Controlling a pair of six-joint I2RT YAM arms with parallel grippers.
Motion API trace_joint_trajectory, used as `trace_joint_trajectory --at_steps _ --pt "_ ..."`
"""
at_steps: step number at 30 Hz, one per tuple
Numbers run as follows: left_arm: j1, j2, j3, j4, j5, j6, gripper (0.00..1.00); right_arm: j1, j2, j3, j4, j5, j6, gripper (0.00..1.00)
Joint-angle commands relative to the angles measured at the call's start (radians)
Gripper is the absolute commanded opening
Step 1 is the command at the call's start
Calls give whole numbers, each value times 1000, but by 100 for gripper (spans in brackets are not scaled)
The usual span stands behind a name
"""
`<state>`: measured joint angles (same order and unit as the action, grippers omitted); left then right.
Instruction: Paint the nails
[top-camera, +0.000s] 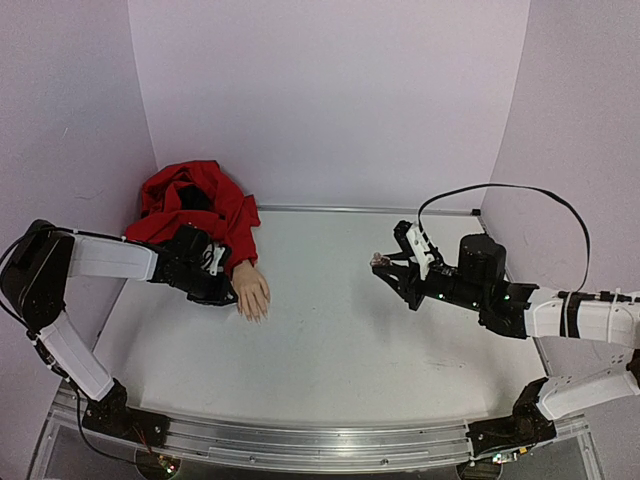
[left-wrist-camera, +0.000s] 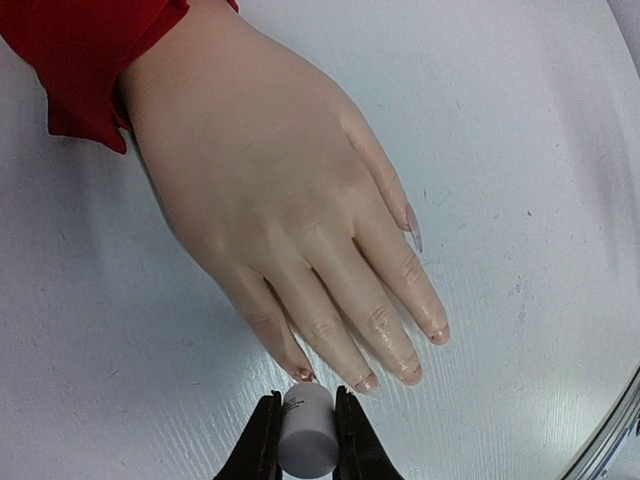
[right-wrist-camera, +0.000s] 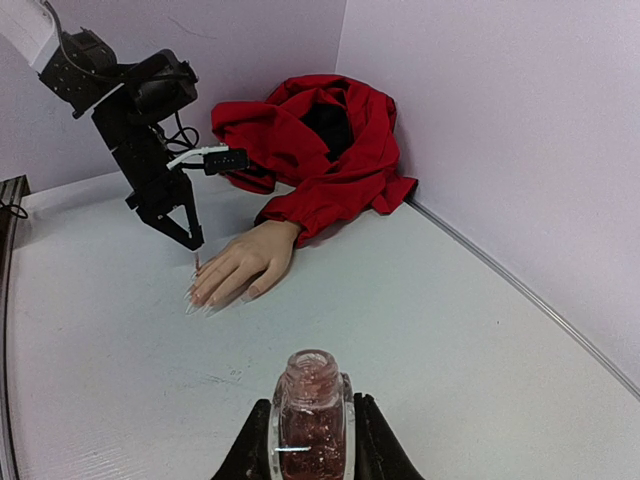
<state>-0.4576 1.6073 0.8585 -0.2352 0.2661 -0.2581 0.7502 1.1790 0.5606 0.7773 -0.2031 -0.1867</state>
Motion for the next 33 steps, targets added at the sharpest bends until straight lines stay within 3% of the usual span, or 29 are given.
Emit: trace_joint_trajectory --at_steps 1,33 --pt "-3 7 37 23 8 18 0 -5 -12 9 56 -14 3 0" --pt "-3 39 19 51 39 17 0 -5 -9 7 58 -16 3 0"
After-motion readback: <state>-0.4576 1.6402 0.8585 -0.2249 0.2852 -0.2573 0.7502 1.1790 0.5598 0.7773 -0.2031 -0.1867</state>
